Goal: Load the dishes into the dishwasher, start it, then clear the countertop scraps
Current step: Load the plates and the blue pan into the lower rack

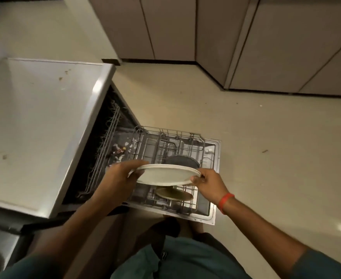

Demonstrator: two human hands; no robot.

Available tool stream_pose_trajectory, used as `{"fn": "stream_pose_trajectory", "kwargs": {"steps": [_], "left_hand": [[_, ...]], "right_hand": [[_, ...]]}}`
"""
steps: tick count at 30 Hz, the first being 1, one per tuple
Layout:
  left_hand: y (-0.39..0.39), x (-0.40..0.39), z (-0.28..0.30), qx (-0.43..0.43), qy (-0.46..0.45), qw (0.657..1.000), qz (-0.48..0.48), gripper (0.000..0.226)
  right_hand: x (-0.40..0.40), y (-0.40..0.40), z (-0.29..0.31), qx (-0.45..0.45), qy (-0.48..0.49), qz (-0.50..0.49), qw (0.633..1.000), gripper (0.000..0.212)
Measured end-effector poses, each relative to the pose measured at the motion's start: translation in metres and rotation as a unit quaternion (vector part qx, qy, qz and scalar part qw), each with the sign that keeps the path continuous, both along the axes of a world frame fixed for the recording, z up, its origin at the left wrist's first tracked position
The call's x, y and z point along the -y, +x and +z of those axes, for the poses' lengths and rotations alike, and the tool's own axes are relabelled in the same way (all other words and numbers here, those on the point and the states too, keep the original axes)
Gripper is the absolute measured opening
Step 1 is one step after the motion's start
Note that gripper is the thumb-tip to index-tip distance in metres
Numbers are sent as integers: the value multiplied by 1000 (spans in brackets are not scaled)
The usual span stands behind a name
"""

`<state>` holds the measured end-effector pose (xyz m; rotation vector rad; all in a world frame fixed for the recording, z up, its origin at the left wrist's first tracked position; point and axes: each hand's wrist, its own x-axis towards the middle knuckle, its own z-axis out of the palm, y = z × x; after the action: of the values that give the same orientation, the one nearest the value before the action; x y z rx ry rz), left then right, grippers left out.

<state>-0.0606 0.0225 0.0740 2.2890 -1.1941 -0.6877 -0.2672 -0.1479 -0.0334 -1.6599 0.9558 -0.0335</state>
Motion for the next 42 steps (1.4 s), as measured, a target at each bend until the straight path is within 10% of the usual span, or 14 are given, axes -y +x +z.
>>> {"fn": "stream_pose_trajectory", "kwargs": {"steps": [12, 29, 42], "left_hand": [[77, 71, -111, 33, 99, 968, -228, 30], [167, 201, -286, 21, 89, 988, -126, 29], [178, 243, -416, 72, 107, 980, -149, 25]], "right_hand": [[8, 26, -50, -213, -163, -19, 963, 40], [167, 117, -179, -154, -276, -13, 949, 36], [210, 127, -297, -268, -213, 73, 937, 24]]}}
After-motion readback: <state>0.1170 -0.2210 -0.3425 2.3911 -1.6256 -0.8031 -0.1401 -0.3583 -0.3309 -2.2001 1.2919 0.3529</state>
